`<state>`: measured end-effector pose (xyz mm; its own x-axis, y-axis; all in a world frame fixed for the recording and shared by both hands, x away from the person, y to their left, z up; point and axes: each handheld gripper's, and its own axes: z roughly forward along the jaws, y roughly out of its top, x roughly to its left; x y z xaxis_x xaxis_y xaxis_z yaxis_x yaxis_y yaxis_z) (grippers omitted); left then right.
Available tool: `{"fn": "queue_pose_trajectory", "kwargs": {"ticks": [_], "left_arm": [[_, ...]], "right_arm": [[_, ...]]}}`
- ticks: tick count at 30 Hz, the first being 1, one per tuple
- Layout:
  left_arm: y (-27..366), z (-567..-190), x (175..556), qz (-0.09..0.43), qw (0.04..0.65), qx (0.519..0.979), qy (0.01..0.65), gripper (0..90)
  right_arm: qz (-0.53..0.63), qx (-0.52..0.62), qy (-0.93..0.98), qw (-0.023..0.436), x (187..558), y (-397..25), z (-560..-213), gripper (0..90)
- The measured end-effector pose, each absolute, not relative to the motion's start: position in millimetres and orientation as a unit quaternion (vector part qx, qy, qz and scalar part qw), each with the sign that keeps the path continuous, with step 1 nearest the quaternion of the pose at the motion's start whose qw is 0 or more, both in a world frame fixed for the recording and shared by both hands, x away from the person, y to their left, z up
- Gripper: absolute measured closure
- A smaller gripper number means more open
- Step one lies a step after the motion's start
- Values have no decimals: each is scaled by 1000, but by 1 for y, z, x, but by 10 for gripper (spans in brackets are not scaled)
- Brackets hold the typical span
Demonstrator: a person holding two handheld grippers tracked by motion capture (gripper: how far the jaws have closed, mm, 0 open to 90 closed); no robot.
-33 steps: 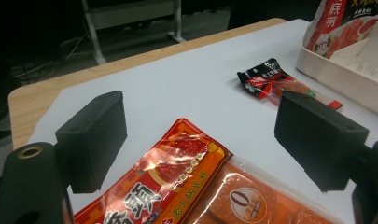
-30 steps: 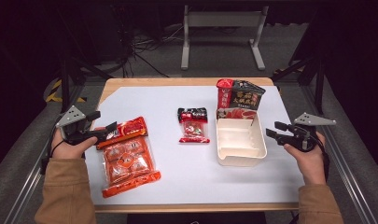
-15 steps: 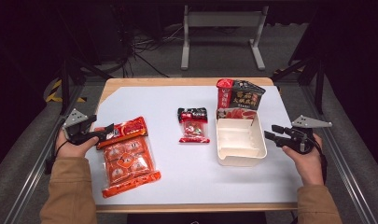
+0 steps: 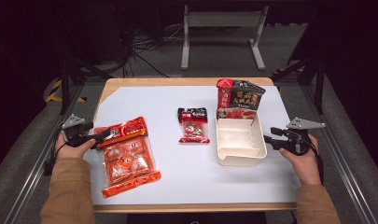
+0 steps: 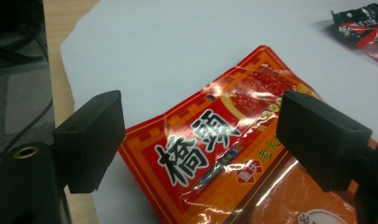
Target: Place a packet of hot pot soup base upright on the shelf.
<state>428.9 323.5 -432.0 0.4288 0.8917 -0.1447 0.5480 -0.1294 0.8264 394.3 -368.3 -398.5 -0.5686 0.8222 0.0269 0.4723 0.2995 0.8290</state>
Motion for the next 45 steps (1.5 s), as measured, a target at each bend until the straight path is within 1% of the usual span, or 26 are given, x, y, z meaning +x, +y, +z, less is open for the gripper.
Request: {"fn": "queue_pose_trajectory", "kwargs": {"ticks": [8,14,20,22,23,24,26,27,29,30,31,34,37,40,45], "left_arm": [[327,-445,433,173,407,732,518,134],[330,-454,436,150,407,730,528,133],[328,-459,437,122,403,737,529,148],[328,-459,438,119,404,739,526,176],[328,-458,437,111,408,741,522,176],[327,-458,437,105,416,741,516,213],[327,-458,437,103,419,743,511,243],[327,-457,437,99,425,743,507,243],[328,-457,436,87,435,741,504,283],[328,-458,437,86,435,743,501,317],[328,-459,436,86,436,741,503,324],[329,-460,437,76,435,740,508,389],[329,-460,437,81,432,739,511,479],[326,-460,437,83,426,746,505,608],[323,-460,437,94,413,751,507,765]], "right_arm": [[421,416,780,206,394,-367,-400,438],[422,416,779,204,394,-368,-400,432],[421,417,779,203,395,-368,-401,421],[422,417,779,204,395,-367,-401,419],[422,417,779,204,395,-367,-401,419],[423,415,779,204,394,-367,-401,418],[423,414,779,204,394,-367,-401,417],[423,414,780,204,394,-367,-401,417],[423,413,780,204,395,-367,-401,416],[423,412,781,205,395,-367,-401,417],[423,411,781,205,395,-367,-401,417],[422,411,781,205,395,-366,-401,418],[421,410,782,206,395,-366,-402,419],[419,408,784,208,395,-366,-402,420],[418,408,784,210,394,-365,-401,420]]}}
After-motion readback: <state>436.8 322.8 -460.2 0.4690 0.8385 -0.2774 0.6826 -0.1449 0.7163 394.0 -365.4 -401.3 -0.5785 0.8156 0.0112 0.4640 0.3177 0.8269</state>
